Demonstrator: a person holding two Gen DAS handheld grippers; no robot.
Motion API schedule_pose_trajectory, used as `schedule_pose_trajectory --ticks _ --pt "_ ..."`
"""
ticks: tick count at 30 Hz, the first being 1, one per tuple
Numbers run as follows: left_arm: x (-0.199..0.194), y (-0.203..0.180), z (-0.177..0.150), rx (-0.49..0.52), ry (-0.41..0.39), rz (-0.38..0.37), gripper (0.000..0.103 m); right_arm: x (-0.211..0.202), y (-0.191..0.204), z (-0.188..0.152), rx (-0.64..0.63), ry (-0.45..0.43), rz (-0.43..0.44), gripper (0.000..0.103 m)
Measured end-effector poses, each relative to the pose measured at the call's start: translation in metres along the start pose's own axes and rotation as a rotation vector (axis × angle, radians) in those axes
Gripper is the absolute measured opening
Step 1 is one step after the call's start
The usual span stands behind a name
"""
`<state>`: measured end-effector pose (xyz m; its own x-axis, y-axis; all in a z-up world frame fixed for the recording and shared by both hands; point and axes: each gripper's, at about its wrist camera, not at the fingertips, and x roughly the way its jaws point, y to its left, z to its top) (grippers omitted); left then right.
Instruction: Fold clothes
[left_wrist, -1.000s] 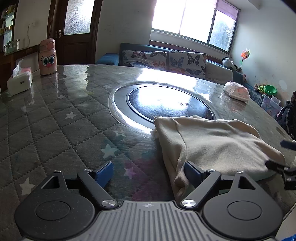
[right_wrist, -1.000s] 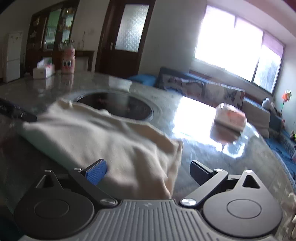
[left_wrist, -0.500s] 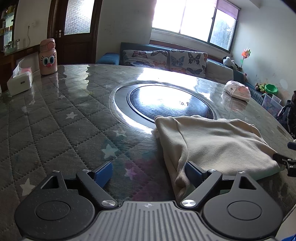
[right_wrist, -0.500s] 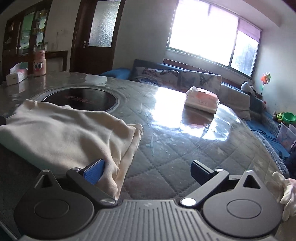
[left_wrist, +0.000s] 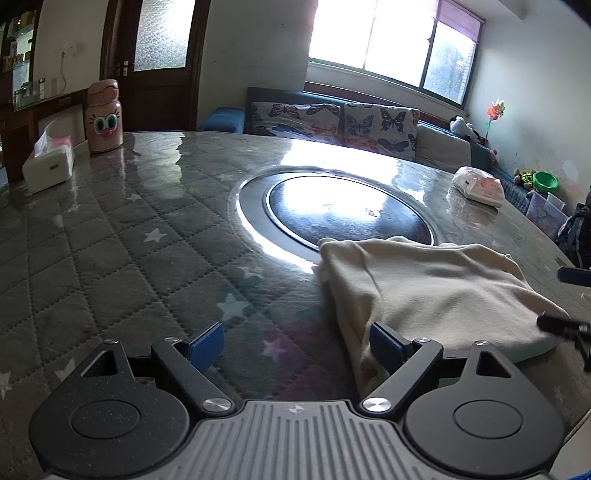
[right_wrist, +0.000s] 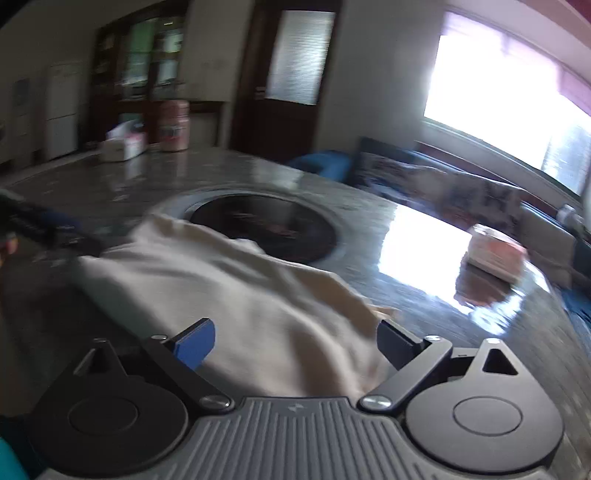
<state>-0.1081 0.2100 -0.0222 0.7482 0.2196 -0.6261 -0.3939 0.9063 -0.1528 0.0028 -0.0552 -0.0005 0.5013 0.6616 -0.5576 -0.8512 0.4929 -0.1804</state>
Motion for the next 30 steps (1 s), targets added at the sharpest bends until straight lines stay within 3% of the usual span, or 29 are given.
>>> schedule_pose_trajectory --ticks 7,9,16,19,20,24,30 --pt "-0.006 0.018 0.004 -0.064 0.001 0.006 0.087 0.020 0.068 0.030 -0.219 -0.008 0.244 0.081" --pt "-0.008 0.020 0.007 -0.089 -0.006 -0.013 0.087 0.025 0.085 0.037 -0.280 -0.009 0.295 0.071" --pt "-0.014 0.029 0.020 -0.179 -0.019 -0.086 0.087 0.044 0.122 0.045 -0.441 0.020 0.391 0.057" --pt "-0.011 0.027 0.021 -0.223 0.001 -0.132 0.088 0.048 0.132 0.044 -0.492 0.029 0.395 0.050" --pt "-0.009 0.026 0.021 -0.236 0.008 -0.146 0.088 0.049 0.134 0.044 -0.506 0.032 0.387 0.044" --pt "-0.003 0.022 0.023 -0.295 0.043 -0.214 0.088 0.052 0.131 0.046 -0.473 0.028 0.357 0.019" --pt "0.016 0.017 0.028 -0.426 0.111 -0.294 0.088 0.043 0.104 0.058 -0.300 0.010 0.391 0.013"
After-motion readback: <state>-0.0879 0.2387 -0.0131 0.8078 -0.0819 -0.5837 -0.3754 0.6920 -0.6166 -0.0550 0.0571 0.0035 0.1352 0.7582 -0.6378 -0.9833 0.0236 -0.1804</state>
